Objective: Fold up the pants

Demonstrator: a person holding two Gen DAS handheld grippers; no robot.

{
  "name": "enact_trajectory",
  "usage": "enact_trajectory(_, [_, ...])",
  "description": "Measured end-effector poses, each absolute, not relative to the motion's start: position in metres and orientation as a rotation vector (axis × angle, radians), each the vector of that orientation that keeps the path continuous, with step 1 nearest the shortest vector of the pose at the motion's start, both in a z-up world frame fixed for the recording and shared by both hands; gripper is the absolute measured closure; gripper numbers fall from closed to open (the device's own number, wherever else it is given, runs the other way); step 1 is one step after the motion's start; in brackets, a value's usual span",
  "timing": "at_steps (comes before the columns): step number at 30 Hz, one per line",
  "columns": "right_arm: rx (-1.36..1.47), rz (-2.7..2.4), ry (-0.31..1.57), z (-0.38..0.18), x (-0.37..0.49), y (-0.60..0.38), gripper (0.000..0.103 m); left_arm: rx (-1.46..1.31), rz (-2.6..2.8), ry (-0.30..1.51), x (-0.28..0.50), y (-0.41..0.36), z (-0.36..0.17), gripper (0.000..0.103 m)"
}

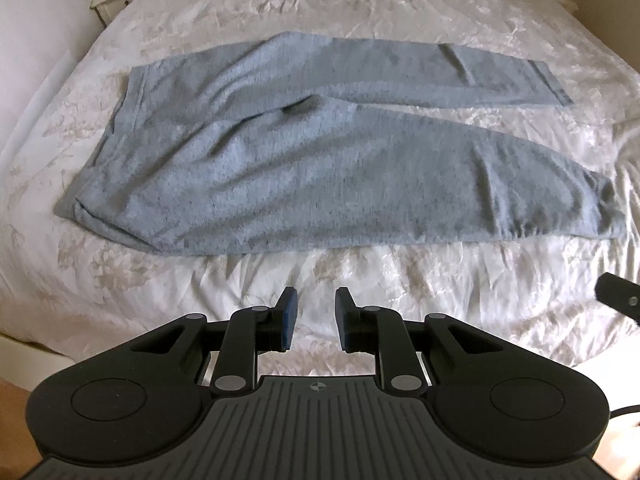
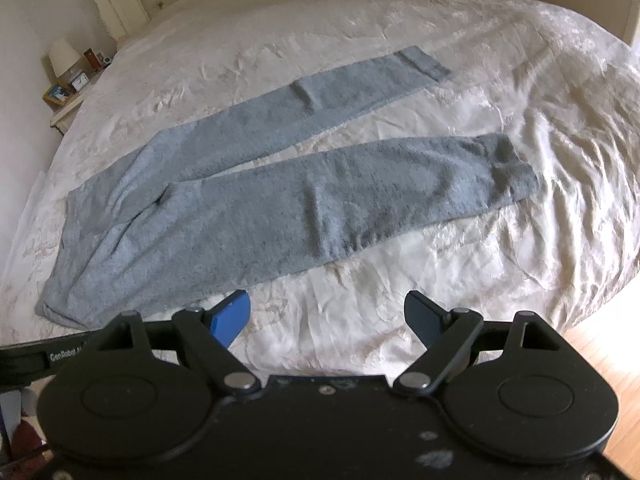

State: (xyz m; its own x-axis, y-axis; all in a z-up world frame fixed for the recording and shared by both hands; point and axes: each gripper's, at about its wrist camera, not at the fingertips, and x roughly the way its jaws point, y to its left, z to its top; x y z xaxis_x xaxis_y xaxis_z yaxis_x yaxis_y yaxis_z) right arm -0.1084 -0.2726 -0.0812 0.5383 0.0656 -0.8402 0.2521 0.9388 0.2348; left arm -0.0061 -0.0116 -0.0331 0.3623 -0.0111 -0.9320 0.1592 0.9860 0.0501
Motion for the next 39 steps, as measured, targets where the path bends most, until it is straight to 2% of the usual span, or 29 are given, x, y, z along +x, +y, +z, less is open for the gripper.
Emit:
enact_trajectory(9, [0.363,-0.119,1.034,-0.102,-0.084,-0.310,0.018,0.157,-0.078,1.261,0.017,-0.025,-0.049,0.083])
enact_trajectory(19, [0.311,-0.050,1.012,-0.119,0.008,-0.369,0.019,0.177,-0.005,1.266,0.078,-0.069,-0.045,0.083])
enact_trajectory(27, [0.205,0.085,0.929,-0.112,0.120,-0.401,0.019,0.148,0.065,1.220,0.126,-0.095,-0.029,0.083])
enact_trajectory(31, [0.163,0.166,0.811,-0.099,0.167,-0.402,0.019,0.140,0.098,1.214,0.146,-0.097,-0.029,0.083])
enact_trajectory(32, [0.166,0.177,0.770,-0.096,0.176,-0.402,0.014,0.144,0.104,1.215,0.152,-0.097,-0.030,0.083])
enact_trajectory(36, [0.171,0.148,0.607,-0.095,0.197,-0.401,0.014,0.153,0.112,1.230,0.172,-0.096,-0.038,0.083])
enact_trajectory(39, [0.111,0.140,0.646,-0.106,0.226,-0.394,0.014,0.166,0.103,1.253,0.191,-0.096,-0.046,0.083])
